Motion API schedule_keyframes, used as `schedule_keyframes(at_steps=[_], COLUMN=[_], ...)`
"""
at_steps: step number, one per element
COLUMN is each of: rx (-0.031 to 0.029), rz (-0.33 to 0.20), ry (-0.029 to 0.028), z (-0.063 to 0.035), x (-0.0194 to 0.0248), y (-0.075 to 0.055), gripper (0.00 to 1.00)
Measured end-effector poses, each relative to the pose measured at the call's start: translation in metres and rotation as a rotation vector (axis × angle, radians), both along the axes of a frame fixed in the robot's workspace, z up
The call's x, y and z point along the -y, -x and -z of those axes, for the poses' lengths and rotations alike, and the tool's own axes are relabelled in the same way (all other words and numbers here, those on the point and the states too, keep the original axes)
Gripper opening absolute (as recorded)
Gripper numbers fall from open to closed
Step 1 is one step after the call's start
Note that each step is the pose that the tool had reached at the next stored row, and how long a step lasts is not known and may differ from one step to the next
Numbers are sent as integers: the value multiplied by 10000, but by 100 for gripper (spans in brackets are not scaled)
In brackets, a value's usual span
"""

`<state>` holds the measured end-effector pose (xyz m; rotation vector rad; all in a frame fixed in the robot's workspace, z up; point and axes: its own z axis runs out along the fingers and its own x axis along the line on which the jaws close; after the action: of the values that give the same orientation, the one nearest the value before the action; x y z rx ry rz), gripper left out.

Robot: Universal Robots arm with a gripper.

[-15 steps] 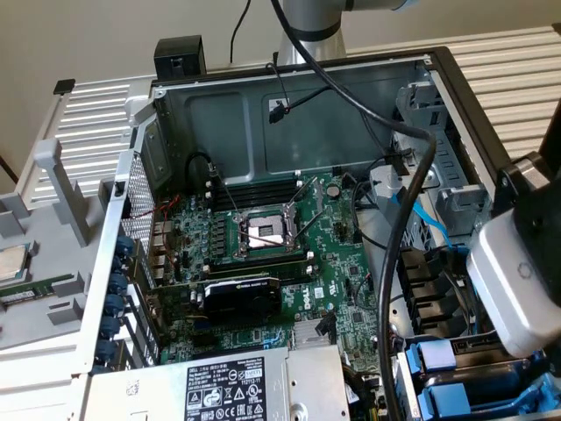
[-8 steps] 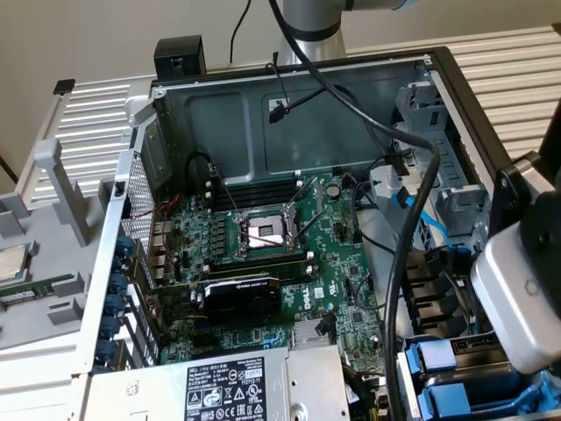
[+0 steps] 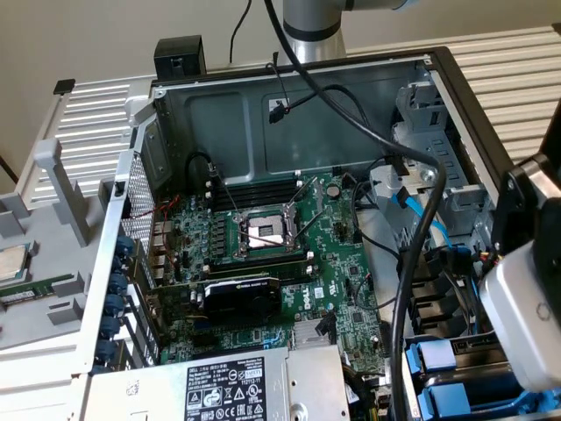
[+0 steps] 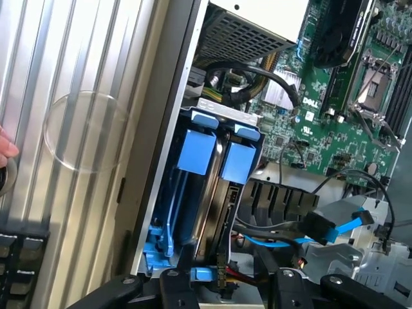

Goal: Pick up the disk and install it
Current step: 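Insert the first disk wire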

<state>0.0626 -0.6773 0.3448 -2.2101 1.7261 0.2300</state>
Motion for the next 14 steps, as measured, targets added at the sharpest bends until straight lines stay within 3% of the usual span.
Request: schedule_keyframes(at_steps=[4,7,10,14], rx=[-105,-199,-291,-310], rz=[-24,-50,-66,-74], ry=[-204,-303,-327,-327], z=[25,46,63,64], x=[28,44,44,45], y=[-13,-27,-45,-47], gripper=[49,49,49,49])
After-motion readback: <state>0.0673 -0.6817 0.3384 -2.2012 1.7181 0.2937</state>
